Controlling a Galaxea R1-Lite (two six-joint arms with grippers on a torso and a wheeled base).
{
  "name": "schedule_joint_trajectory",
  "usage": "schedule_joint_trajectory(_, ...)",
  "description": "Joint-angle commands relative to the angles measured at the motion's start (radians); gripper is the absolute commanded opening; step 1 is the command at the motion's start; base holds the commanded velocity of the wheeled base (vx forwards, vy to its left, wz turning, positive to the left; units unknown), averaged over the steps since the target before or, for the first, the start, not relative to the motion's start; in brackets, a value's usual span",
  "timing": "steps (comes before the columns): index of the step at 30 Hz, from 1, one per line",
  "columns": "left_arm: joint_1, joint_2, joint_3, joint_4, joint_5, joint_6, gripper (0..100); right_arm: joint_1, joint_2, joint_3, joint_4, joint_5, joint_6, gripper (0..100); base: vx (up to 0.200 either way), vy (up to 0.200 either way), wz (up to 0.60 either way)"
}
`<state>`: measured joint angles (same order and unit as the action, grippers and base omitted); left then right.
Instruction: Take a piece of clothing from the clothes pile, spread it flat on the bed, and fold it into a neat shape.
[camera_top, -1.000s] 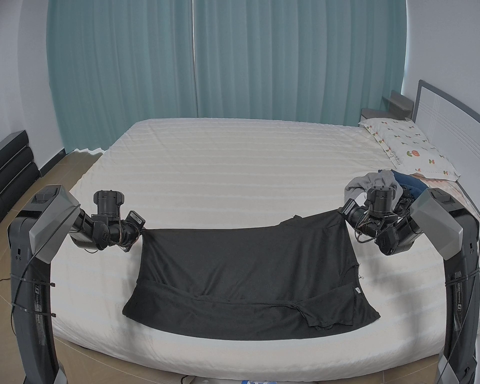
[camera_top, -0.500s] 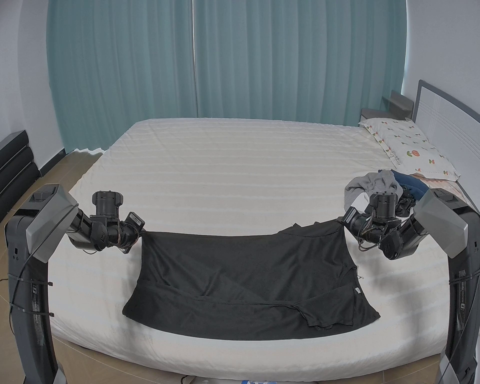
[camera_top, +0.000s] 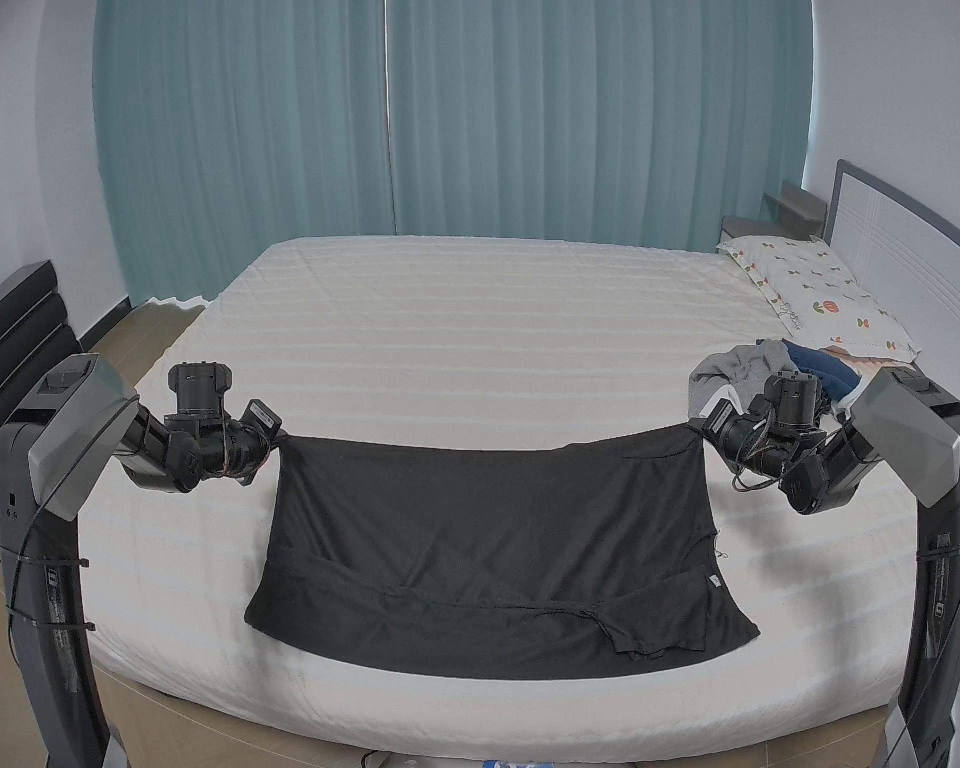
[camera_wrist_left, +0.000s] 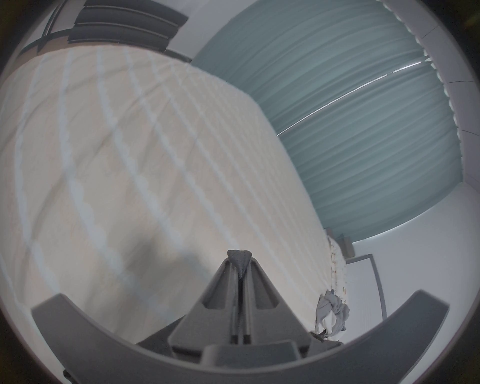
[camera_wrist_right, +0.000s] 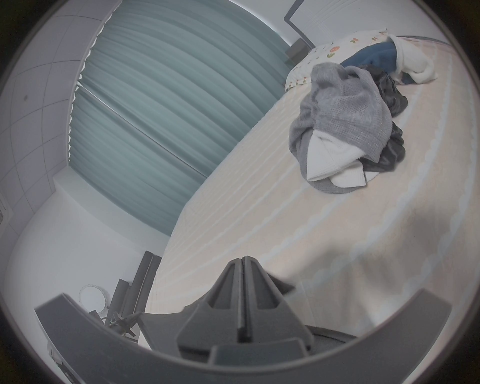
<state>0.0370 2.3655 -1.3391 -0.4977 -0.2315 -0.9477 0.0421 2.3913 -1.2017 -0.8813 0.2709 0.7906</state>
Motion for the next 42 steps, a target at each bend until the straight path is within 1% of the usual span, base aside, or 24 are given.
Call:
schedule_joint_trajectory(1,0.004,0.011,0.026,-0.081,0.014,-0.003,0,-0.005,0.034,-0.009,-0.025,-0.002,0.005,0,0.000,0.000,0.00)
schedule_joint_trajectory(3,0.006,0.012,0.049,-0.102,0.012,-0.008,0,-0.004,0.040,0.002,-0.022,0.001,0.004,0,0.000,0.000,0.00)
schedule_joint_trajectory(10,0.006,0.009,0.075,-0.098,0.006,-0.003,0,-0.005,0.031,0.039,-0.015,0.011,-0.001,0,0.000,0.000,0.00)
schedule_joint_trajectory(15,0.006,-0.006,0.113,-0.098,-0.005,0.007,0,-0.015,-0.023,0.116,-0.015,0.042,-0.005,0,0.000,0.000,0.00)
schedule_joint_trajectory(17,0.007,-0.032,0.150,-0.098,-0.005,0.041,0,-0.022,-0.060,0.169,-0.015,0.074,-0.011,0,0.000,0.000,0.00)
schedule_joint_trajectory(18,0.007,-0.035,0.158,-0.098,-0.005,0.049,0,-0.024,-0.064,0.179,-0.015,0.079,-0.014,0,0.000,0.000,0.00)
schedule_joint_trajectory(21,0.007,-0.061,0.227,-0.101,-0.005,0.125,0,-0.025,-0.092,0.252,-0.013,0.097,-0.047,0,0.000,0.000,0.00)
schedule_joint_trajectory(23,0.007,-0.069,0.258,-0.102,-0.003,0.170,0,-0.025,-0.101,0.287,-0.010,0.097,-0.067,0,0.000,0.000,0.00)
schedule_joint_trajectory(24,0.009,-0.071,0.281,-0.104,-0.003,0.207,0,-0.024,-0.104,0.314,-0.004,0.099,-0.093,0,0.000,0.000,0.00)
schedule_joint_trajectory(29,0.012,-0.072,0.377,-0.108,0.008,0.323,0,-0.013,-0.098,0.418,0.002,0.097,-0.218,0,0.000,0.000,0.00)
schedule_joint_trajectory(30,0.012,-0.072,0.377,-0.108,0.008,0.323,0,-0.013,-0.098,0.418,0.002,0.097,-0.218,0,0.000,0.000,0.00)
schedule_joint_trajectory(31,0.012,-0.072,0.408,-0.108,0.008,0.352,0,-0.011,-0.092,0.444,0.002,0.096,-0.254,0,0.000,0.000,0.00)
schedule_joint_trajectory(32,0.012,-0.072,0.408,-0.108,0.008,0.352,0,-0.011,-0.092,0.444,0.002,0.096,-0.254,0,0.000,0.000,0.00)
schedule_joint_trajectory(33,0.011,-0.072,0.437,-0.108,0.008,0.369,0,-0.011,-0.092,0.472,0.004,0.094,-0.281,0,0.000,0.000,0.00)
schedule_joint_trajectory(37,0.009,-0.075,0.483,-0.108,0.006,0.394,0,-0.007,-0.089,0.513,0.005,0.087,-0.318,0,0.000,0.000,0.00)
schedule_joint_trajectory(42,0.009,-0.080,0.517,-0.108,0.006,0.402,0,-0.002,-0.076,0.530,0.002,0.085,-0.330,0,0.000,0.000,0.00)
